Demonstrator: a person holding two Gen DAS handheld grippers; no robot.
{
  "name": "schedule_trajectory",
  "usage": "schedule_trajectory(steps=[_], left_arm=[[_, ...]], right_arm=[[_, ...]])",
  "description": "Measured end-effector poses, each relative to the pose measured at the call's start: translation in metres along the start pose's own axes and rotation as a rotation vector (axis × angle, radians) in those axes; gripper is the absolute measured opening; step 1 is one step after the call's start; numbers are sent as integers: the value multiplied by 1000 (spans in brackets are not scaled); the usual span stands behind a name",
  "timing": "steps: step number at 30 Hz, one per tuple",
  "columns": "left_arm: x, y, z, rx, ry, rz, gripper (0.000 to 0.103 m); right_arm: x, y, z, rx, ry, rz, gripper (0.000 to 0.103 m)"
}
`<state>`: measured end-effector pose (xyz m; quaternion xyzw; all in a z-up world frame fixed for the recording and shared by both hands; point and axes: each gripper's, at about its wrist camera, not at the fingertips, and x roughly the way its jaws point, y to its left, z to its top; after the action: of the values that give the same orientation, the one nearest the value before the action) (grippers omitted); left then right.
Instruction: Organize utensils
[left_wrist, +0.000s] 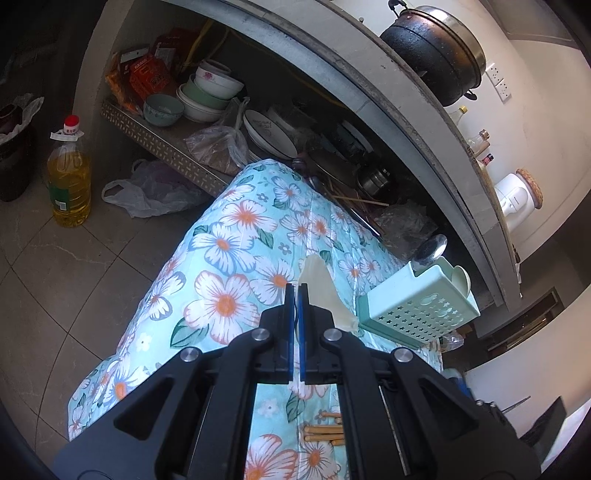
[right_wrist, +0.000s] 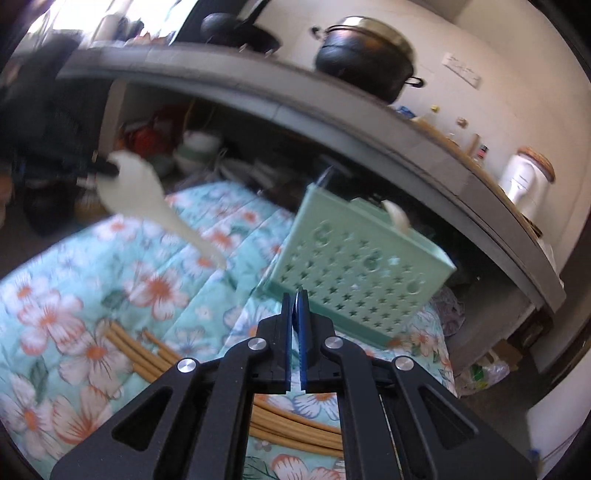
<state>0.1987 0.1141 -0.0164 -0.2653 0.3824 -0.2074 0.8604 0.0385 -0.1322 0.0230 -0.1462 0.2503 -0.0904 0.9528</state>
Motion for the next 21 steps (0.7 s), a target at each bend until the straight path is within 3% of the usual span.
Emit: schedule_trajectory(steps=[7, 14, 21], left_arm=[[-4, -13, 0, 31, -9, -14, 0], [-31, -40, 8, 93, -80, -40, 0], [-74, -87, 28, 165, -198, -160, 0]], right_arm=[[-20, -48, 12, 198, -63, 8, 3], [-27, -104, 9, 372, -94, 70, 3], [-35, -145, 5, 472, -130, 49, 3]])
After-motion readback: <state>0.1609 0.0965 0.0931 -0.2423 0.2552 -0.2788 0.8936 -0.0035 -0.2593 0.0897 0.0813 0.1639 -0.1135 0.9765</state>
